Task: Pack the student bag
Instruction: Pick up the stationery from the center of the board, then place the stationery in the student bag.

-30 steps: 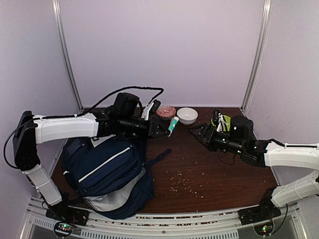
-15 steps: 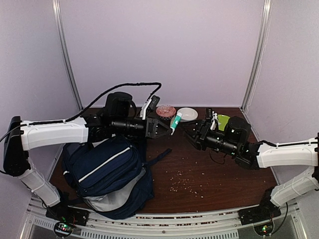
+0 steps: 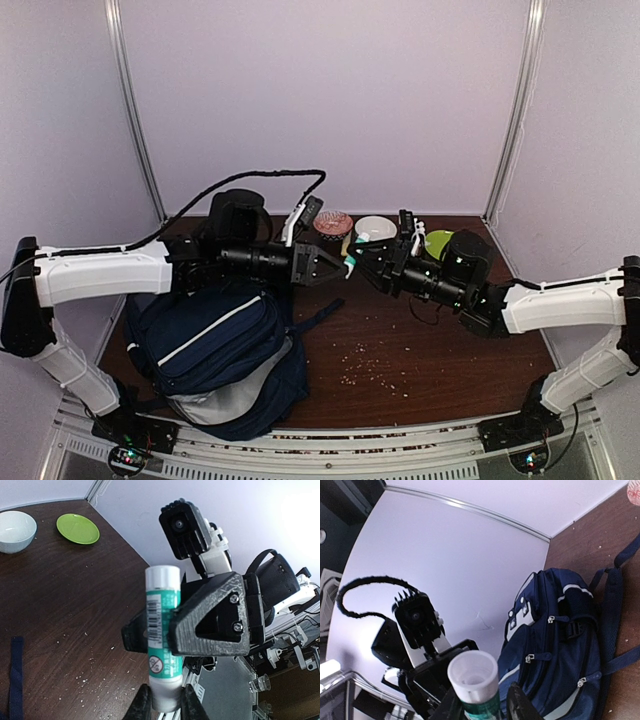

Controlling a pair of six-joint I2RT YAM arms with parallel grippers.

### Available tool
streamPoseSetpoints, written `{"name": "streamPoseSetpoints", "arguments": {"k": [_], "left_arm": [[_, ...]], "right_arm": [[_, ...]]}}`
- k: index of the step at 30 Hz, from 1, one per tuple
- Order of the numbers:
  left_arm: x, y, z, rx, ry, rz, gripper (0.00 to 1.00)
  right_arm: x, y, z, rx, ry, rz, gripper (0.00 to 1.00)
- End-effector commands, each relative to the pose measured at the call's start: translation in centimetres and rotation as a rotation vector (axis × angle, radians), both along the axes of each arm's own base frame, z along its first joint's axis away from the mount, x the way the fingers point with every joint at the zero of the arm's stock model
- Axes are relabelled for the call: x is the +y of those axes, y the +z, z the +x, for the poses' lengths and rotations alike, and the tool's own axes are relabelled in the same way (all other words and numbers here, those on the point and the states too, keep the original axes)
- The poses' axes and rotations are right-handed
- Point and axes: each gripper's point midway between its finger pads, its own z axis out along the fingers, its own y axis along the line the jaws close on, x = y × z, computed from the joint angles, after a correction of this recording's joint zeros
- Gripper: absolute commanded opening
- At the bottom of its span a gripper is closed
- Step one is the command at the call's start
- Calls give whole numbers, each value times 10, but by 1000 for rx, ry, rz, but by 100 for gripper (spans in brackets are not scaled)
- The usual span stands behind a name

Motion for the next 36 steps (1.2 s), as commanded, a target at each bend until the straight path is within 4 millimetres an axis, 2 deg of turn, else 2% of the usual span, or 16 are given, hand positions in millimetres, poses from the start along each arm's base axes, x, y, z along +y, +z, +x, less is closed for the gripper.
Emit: {"name": "streamPoseSetpoints", "arguments": {"k": [1,3,8,11,13,15,17,20,21,26,31,36], "left_arm": [[2,18,-6,-40,-11,-59,22],[6,13,-5,-31,12,-35,44],[36,4,-5,-49,111,46,73],[69,11,-7,-92,198,101,82],[99,26,-12,-127,275,118,87],[130,30,-16,-157,348,163,90],[158,23,-22,-165,402,239,97],[198,-2,-33,-136,475,394,98],[206,-9,-38,-125,491,422,98],[239,-35,-50,-94,594,549,98],[257,-37,-49,-87,686,538,98],[262,-32,-46,-119,704,528,98]], "right_arm": [[3,19,-4,-33,18,44,24],[3,22,-9,-48,29,41,20],[4,12,-34,-114,53,-142,18],[4,-3,-53,-168,71,-324,18],[10,-16,-67,-185,116,-423,18],[24,-28,-81,-163,201,-447,18],[44,-47,-94,-93,305,-443,19],[75,-78,-114,55,450,-394,19],[85,-93,-120,102,478,-384,19],[121,-109,-129,249,493,-282,19],[142,-123,-135,390,464,-225,19],[164,-132,-141,491,463,-173,19]]}}
